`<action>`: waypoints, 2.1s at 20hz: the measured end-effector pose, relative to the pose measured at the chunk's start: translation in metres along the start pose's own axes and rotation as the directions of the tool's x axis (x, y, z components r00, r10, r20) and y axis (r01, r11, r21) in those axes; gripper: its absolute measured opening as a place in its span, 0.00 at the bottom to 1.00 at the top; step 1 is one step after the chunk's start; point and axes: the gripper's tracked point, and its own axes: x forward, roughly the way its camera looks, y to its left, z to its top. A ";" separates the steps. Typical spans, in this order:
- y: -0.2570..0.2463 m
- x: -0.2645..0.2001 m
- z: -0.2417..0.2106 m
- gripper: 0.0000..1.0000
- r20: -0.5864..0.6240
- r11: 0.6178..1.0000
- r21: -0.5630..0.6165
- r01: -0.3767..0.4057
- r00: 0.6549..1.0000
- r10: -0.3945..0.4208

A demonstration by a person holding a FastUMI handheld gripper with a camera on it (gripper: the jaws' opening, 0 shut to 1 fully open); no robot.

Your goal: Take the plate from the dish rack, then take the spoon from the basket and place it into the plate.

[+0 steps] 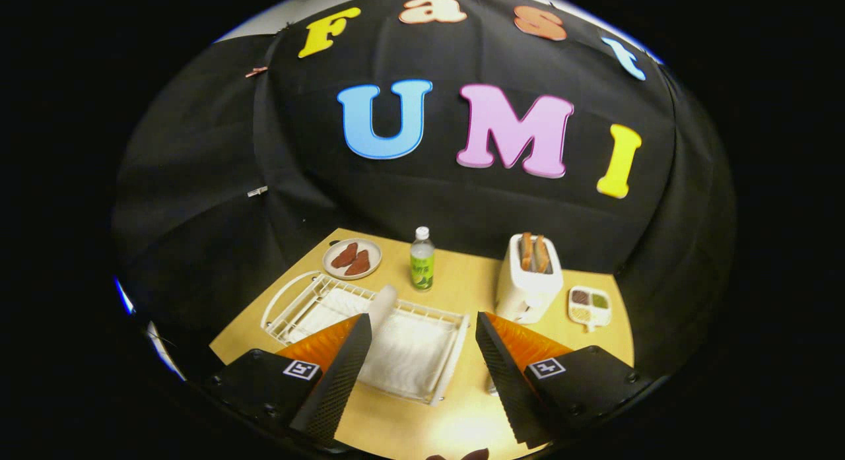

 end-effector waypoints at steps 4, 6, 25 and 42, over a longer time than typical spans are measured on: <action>0.039 0.064 -0.019 0.97 -0.139 0.999 0.037 -0.024 0.990 0.029; 0.050 0.096 -0.041 0.97 -0.244 0.999 0.043 -0.007 0.970 0.017; 0.020 0.168 -0.046 0.27 -0.394 0.942 -0.178 0.285 0.856 -0.334; -0.029 0.016 0.021 0.26 -0.128 0.985 0.170 0.039 0.992 -0.018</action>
